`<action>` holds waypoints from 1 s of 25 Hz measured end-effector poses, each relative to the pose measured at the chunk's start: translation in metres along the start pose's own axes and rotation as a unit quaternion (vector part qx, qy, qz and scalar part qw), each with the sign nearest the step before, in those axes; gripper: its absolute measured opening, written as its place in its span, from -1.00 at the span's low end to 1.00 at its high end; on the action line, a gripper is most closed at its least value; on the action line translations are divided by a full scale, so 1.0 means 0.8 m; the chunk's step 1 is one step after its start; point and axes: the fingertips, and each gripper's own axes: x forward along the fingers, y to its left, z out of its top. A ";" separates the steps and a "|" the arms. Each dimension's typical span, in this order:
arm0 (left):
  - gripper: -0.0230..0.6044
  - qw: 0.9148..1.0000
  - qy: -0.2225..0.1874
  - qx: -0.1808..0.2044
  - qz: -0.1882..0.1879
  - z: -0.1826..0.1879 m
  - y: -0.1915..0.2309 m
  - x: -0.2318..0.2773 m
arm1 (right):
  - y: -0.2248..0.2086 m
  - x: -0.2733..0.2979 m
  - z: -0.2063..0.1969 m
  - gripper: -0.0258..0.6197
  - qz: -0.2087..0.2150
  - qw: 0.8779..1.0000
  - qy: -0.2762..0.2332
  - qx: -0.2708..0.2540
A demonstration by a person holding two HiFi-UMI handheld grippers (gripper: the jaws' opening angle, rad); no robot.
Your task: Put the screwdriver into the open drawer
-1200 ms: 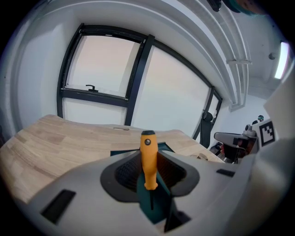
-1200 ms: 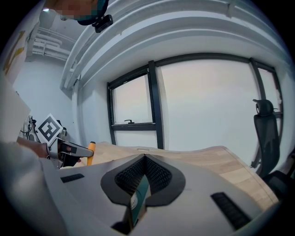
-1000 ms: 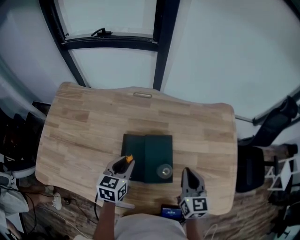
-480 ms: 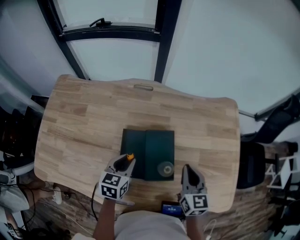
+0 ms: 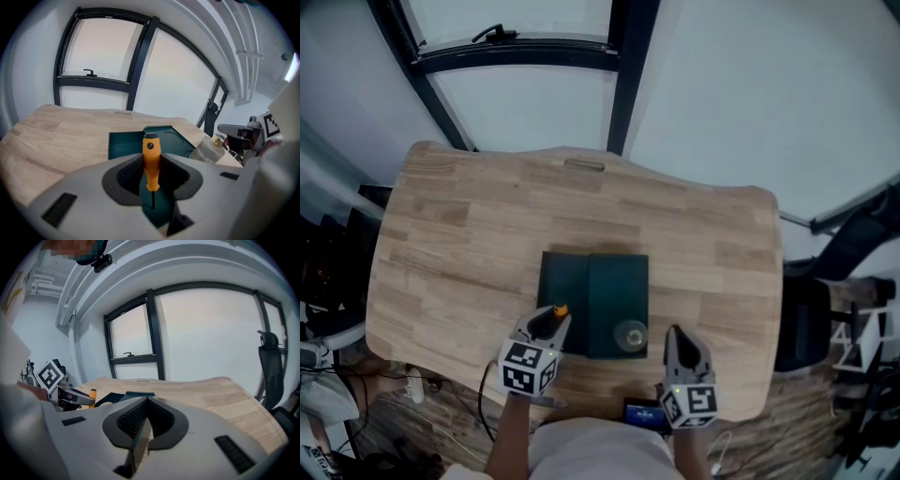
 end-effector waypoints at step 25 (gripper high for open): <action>-0.58 0.999 0.050 0.005 -0.011 -0.021 0.000 0.025 | -0.003 0.015 -0.018 -0.93 0.002 1.000 0.028 0.007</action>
